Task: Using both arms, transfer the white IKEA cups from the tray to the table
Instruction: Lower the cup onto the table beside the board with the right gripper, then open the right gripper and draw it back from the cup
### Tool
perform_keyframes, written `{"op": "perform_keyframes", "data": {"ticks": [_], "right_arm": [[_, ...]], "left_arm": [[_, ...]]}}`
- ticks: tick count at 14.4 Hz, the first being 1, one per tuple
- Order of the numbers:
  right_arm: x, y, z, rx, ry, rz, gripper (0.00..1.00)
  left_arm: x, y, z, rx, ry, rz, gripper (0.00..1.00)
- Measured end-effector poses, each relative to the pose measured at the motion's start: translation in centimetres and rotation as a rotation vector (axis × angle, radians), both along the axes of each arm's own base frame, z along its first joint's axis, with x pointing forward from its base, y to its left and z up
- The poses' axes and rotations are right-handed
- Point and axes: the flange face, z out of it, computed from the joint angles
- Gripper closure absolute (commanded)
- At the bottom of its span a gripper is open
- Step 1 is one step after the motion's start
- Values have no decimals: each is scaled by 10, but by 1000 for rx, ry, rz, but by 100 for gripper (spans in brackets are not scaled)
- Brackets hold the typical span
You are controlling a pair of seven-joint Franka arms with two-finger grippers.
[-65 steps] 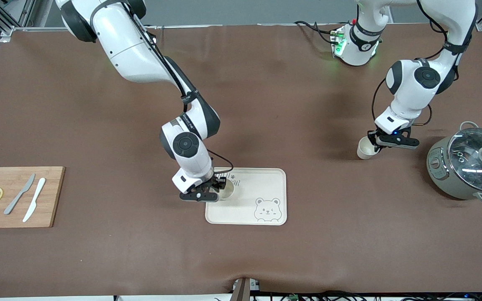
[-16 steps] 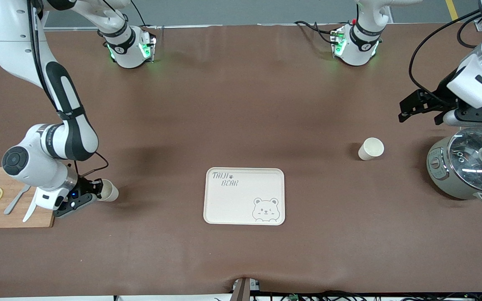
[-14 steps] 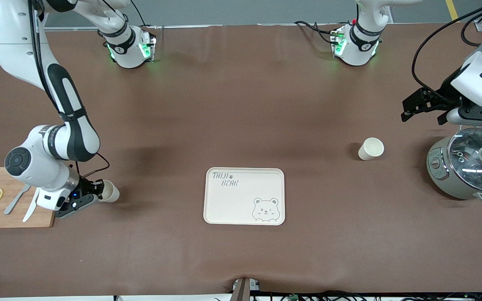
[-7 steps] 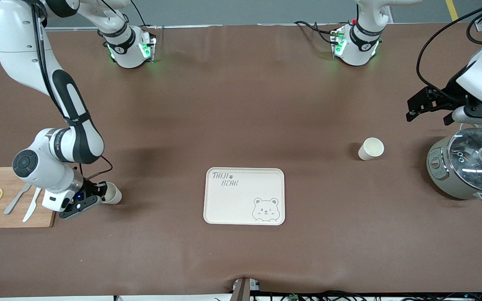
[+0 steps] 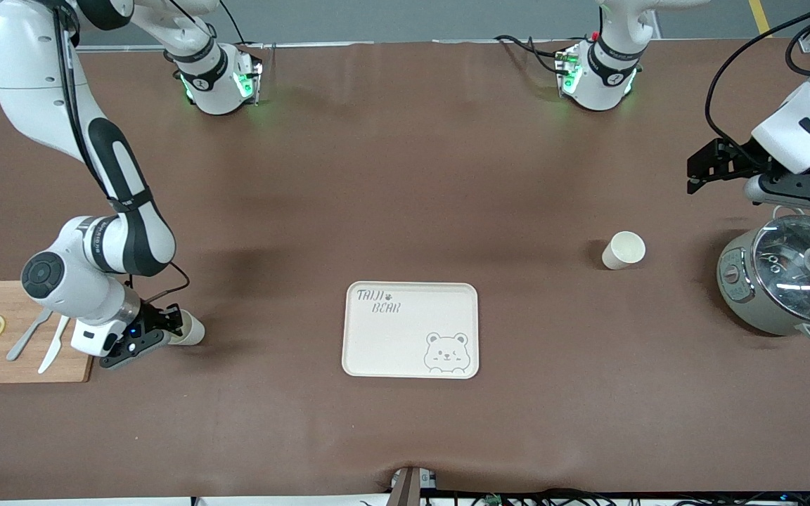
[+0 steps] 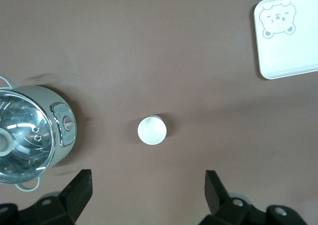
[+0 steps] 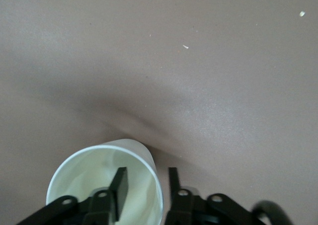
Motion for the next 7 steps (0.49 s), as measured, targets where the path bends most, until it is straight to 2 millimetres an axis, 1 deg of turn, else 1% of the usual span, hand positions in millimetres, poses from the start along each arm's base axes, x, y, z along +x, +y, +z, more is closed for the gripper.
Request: {"op": "perform_keyframes", "data": {"ticks": [2, 3, 4, 7], "right_arm": [[5, 0, 8, 3, -1, 1, 0], [9, 1, 16, 7, 14, 4, 0], [15, 2, 29, 12, 30, 7, 0], [30, 3, 77, 26, 72, -1, 0]], "left_arm": [[1, 0, -3, 1, 8, 0, 0], [2, 0, -6, 1, 12, 0, 0], [3, 0, -8, 1, 19, 0, 0], [5, 1, -16, 4, 46, 1, 0]]}}
